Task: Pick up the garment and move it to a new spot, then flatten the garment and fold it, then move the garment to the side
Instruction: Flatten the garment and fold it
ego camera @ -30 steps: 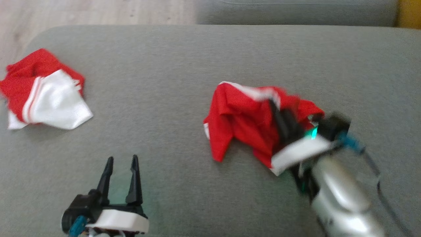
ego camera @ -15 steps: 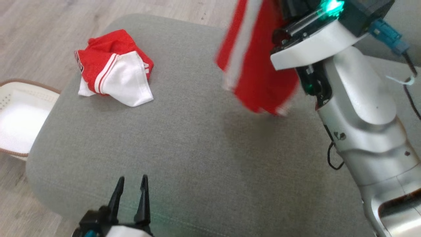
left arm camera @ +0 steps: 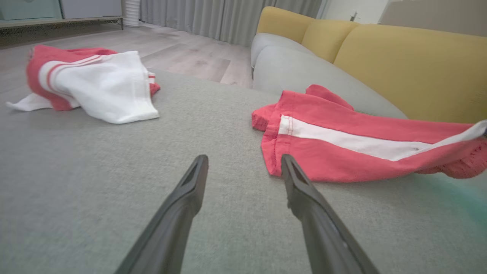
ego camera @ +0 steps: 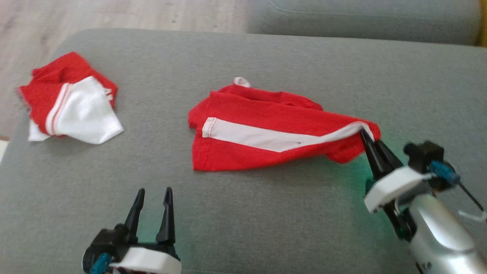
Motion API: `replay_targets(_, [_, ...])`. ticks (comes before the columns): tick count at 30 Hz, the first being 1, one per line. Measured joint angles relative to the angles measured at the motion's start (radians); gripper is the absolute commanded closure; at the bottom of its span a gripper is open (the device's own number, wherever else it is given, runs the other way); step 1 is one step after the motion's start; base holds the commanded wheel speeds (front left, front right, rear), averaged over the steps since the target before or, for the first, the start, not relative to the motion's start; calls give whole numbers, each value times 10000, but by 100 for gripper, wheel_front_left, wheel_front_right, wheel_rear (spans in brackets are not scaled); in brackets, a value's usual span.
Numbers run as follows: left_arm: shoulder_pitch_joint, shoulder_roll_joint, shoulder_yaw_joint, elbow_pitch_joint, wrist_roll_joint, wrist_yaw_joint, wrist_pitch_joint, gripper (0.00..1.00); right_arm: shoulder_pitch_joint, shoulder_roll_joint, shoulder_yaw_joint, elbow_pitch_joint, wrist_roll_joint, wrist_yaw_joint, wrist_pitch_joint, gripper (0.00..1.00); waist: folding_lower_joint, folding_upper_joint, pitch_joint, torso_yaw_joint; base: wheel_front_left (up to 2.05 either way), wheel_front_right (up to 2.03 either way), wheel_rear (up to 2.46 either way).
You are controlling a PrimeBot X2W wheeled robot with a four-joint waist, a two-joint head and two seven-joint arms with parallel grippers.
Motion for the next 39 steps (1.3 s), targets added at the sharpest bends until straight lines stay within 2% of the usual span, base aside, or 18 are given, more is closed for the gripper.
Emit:
replay_targets(8, [-310,-6,-109,12,31,-59,0,0,503,-391,-159,479,-399,0,0,100,0,0,230,-920,0,0,0])
replay_targets(9, [-310,-6,-109,13,31,-86,0,0,501,-418,-109,640,-529,0,0,88,0,0,233,-1003,0,0,0])
replay_targets(10, [-310,-8,-109,17,31,-86,0,0,501,-424,-38,857,-619,0,0,71,0,0,225,-1076,0,0,0])
replay_targets(11, [-310,-8,-107,27,31,-88,0,0,500,-420,4,1118,-656,0,0,0,0,0,208,-1133,0,0,0])
replay_targets(15, [-309,-8,-69,79,31,-88,0,0,442,-418,-92,1534,-780,0,0,0,0,0,80,-1263,0,0,0])
replay_targets(19, [-306,-8,196,84,33,-71,0,0,280,-351,-777,1275,-1266,0,0,0,0,0,-89,-1348,0,0,0])
replay_targets(26, [-282,-12,545,-54,222,84,0,0,1229,719,-2947,-1012,-2435,0,0,0,0,0,-411,-1377,0,0,0])
replay_targets(27, [-282,-12,545,-54,222,84,0,0,1229,719,-2947,-1012,-2435,0,0,0,0,0,-411,-1377,0,0,0])
replay_targets(32, [-254,-13,706,-167,326,123,0,0,2212,1636,-3603,-1946,-3145,0,0,0,-1,0,-672,-1380,0,0,0])
replay_targets(39, [127,-12,838,-222,410,353,0,0,2929,1990,-3929,-2146,-3630,0,0,0,-1,0,-857,-1527,0,0,0])
